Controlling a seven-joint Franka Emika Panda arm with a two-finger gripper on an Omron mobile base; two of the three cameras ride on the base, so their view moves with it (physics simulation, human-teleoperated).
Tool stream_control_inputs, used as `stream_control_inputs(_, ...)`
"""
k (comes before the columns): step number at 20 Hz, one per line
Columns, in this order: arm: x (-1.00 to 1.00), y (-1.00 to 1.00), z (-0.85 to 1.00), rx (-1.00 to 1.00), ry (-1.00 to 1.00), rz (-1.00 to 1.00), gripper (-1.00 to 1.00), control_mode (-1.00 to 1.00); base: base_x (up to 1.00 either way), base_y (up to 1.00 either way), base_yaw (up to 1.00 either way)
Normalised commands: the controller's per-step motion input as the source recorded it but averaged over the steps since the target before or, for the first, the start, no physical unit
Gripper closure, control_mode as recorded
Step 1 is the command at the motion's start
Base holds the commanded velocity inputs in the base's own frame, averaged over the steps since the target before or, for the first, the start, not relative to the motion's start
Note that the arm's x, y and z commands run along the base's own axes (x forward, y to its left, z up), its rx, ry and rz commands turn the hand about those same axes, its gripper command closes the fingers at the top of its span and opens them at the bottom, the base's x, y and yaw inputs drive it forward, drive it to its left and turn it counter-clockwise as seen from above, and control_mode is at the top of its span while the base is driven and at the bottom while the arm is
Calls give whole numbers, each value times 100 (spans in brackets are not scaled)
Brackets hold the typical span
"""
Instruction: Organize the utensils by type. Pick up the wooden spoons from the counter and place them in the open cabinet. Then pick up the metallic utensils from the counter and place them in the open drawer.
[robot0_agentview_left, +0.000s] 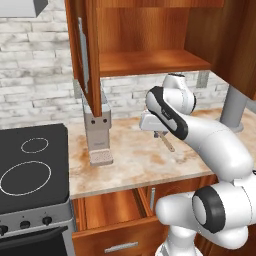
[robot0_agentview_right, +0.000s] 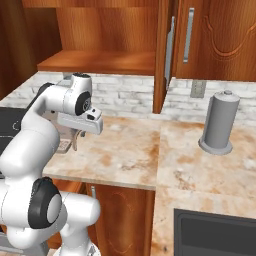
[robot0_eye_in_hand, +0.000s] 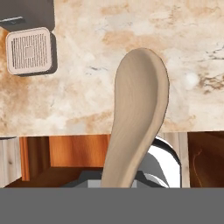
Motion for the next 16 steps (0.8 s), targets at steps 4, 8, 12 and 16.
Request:
stream_control_inputs(4, 0, 0, 0, 0, 0, 0, 100, 100, 0, 0, 0)
stream_control_inputs(8, 0, 0, 0, 0, 0, 0, 100, 100, 0, 0, 0)
stream_control_inputs(12, 0, 0, 0, 0, 0, 0, 100, 100, 0, 0, 0)
stream_control_inputs(16, 0, 0, 0, 0, 0, 0, 100, 100, 0, 0, 0)
